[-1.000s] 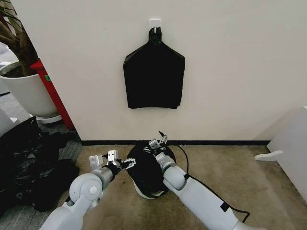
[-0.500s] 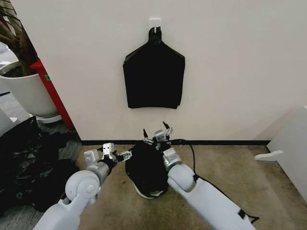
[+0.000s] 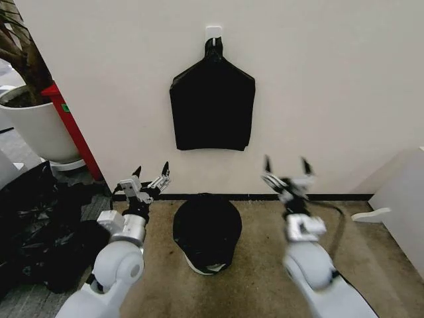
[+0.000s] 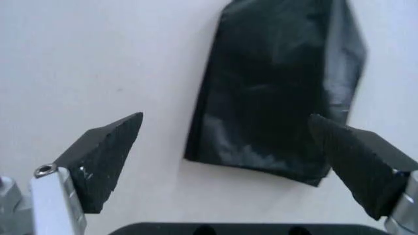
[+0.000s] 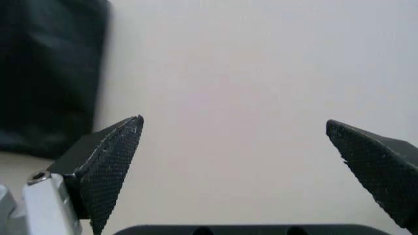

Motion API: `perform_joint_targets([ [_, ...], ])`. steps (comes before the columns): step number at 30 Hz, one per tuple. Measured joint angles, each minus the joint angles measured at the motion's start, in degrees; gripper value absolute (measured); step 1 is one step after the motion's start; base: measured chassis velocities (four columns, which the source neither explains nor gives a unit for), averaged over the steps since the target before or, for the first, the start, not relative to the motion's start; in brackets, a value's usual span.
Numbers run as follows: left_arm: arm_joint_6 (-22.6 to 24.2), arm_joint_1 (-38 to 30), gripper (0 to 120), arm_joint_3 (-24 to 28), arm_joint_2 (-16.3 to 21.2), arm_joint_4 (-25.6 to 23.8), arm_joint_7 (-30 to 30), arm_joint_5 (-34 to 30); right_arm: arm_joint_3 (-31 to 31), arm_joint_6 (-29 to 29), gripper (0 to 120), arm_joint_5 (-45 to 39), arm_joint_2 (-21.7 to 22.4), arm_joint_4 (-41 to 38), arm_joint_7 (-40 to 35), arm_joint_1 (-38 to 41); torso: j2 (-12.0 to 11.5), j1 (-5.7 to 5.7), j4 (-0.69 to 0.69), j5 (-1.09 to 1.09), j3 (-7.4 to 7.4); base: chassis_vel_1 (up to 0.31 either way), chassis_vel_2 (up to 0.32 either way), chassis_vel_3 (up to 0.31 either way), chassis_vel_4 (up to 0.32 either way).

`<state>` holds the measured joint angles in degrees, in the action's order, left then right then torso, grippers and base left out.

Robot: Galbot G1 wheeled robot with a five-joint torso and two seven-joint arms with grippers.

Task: Place the garbage bag over the trash bin.

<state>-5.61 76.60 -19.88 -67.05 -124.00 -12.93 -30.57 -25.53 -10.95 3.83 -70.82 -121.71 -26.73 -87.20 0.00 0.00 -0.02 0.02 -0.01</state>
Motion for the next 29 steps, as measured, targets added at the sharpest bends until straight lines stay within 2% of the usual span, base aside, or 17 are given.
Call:
perform_joint_targets([
  [7, 0.3, 1.8, 100, -0.3, -1.9, -0.9, 2.0, 2.9, -4.5, -1.8, 100, 0.8, -3.8, -4.7, 1.3, -10.5, 0.0, 0.0, 0.0, -0.01, 0.0, 0.0, 0.0, 0.0, 0.0],
  [29, 0.9, 1.9, 100, -0.3, -2.1, -0.6, 2.3, 3.0, -4.1, -1.9, 100, 0.1, -3.9, -4.5, 2.1, -10.2, 0.0, 0.0, 0.02, -0.02, 0.01, 0.0, 0.0, 0.0, 0.0],
])
